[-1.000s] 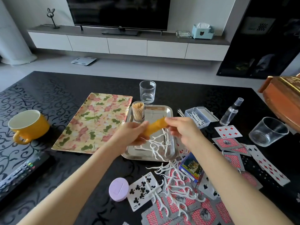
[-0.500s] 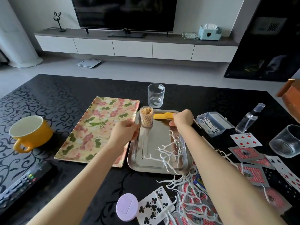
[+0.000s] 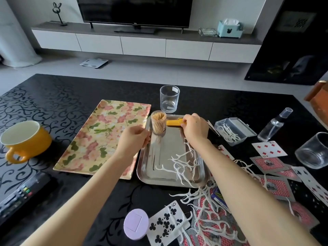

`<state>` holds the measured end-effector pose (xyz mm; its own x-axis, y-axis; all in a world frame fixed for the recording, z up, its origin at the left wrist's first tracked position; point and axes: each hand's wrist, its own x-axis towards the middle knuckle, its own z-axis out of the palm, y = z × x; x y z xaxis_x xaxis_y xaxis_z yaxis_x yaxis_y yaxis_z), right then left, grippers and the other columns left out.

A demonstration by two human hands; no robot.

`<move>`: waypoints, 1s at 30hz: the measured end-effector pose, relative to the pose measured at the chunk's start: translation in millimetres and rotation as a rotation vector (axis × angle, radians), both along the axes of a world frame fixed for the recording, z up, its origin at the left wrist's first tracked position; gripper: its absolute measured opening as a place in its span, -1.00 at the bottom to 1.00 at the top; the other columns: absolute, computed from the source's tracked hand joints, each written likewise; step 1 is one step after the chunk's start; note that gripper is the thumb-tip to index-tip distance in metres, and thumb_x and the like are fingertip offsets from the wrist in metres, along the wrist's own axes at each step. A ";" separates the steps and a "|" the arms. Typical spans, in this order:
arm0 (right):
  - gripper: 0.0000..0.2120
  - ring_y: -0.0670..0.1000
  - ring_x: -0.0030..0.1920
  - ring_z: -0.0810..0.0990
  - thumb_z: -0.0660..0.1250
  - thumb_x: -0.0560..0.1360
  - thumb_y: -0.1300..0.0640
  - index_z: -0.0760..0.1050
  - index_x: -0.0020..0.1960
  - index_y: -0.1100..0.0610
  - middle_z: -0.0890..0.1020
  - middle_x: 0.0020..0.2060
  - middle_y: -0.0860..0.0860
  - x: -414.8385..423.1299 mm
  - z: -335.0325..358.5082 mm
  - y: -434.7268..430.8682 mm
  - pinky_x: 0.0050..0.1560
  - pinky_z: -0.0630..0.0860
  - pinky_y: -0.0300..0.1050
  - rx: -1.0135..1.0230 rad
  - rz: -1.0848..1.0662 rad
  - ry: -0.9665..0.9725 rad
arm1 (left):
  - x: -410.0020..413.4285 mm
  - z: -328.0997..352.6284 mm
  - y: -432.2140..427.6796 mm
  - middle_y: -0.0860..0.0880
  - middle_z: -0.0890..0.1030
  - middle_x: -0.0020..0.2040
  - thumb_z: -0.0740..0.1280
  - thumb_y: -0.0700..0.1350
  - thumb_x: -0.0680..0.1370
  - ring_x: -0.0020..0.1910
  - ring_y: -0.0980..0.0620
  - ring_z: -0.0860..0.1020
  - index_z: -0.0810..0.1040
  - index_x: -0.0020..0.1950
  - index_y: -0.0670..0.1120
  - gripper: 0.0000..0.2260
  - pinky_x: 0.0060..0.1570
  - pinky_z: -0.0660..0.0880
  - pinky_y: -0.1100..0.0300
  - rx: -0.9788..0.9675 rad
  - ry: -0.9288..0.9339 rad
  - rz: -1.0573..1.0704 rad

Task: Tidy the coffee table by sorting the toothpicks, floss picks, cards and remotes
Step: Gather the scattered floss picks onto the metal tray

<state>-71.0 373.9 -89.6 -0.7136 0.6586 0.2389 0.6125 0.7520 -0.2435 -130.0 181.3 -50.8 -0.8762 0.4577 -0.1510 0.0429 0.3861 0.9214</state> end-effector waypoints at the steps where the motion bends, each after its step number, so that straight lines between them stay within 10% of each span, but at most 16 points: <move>1: -0.76 0.09 -0.02 0.55 0.26 0.56 0.06 0.52 0.17 0.13 0.57 -0.01 0.09 -0.4 -0.3 0.3 -0.17 0.43 -0.10 -0.006 -0.004 0.002 | -0.2 -0.8 -1.3 -0.13 0.58 -0.27 0.21 -0.26 0.54 -0.30 -0.01 0.48 0.60 -0.12 -0.30 -0.81 -0.25 0.45 0.16 -0.024 0.034 -0.005; 11: -0.86 -0.08 -0.21 0.53 0.34 0.50 0.04 0.63 -0.03 0.07 0.66 -0.14 -0.04 86.3 27.6 -19.9 -0.40 0.30 -0.28 -0.144 -0.052 0.196 | 21.8 -14.7 -1.6 -0.03 0.49 -0.42 0.34 -0.06 0.50 -0.43 0.02 0.45 0.58 -0.26 -0.20 -0.76 -0.47 0.38 0.24 -0.670 0.440 -0.263; 15: -0.87 -0.06 -0.22 0.60 0.37 0.49 0.04 0.64 -0.11 0.08 0.67 -0.21 -0.06 130.0 37.0 -25.3 -0.26 0.55 -0.13 -0.179 -0.037 0.141 | 37.2 -12.6 13.0 -0.06 0.49 -0.23 0.28 -0.27 0.51 -0.23 -0.04 0.51 0.53 -0.06 -0.19 -0.94 -0.25 0.53 0.17 -0.871 0.568 -0.302; 19: -0.85 -0.01 -0.25 0.62 0.34 0.50 0.06 0.62 -0.17 0.11 0.66 -0.26 -0.05 138.2 36.9 -19.1 -0.29 0.56 -0.12 -0.175 -0.062 0.066 | 40.3 -10.8 23.5 -0.10 0.55 -0.08 0.20 -0.38 0.49 -0.05 -0.09 0.57 0.45 0.23 -0.23 -0.67 -0.24 0.44 0.19 -0.986 0.585 -0.342; 23: -0.80 0.12 -0.32 0.60 0.28 0.51 0.19 0.60 -0.25 0.20 0.68 -0.25 0.14 140.2 26.7 15.2 -0.40 0.36 -0.19 -0.184 -0.227 0.019 | 33.1 -0.5 25.2 -0.09 0.51 -0.18 0.25 -0.24 0.53 -0.20 -0.07 0.51 0.47 0.12 -0.25 -0.81 -0.33 0.44 0.20 -0.853 0.496 -0.331; 26: -0.82 0.14 -0.09 0.64 0.27 0.52 0.19 0.65 -0.07 0.16 0.69 -0.10 0.11 132.6 23.1 27.5 -0.22 0.56 -0.09 -0.226 -0.140 -0.008 | 26.7 14.2 28.4 -0.05 0.39 -0.40 0.28 -0.21 0.50 -0.40 0.00 0.38 0.35 -0.38 -0.18 -0.74 -0.49 0.29 0.25 -0.658 0.431 -0.280; 30: -0.74 0.04 0.06 0.60 0.27 0.56 0.12 0.56 0.23 0.03 0.66 0.03 0.04 107.0 23.5 27.0 -0.14 0.44 -0.19 -0.216 0.033 -0.030 | 23.0 30.2 38.6 0.00 0.37 -0.53 0.28 -0.23 0.47 -0.55 0.09 0.30 0.36 -0.47 -0.11 -0.69 -0.58 0.21 0.32 -0.423 0.391 -0.245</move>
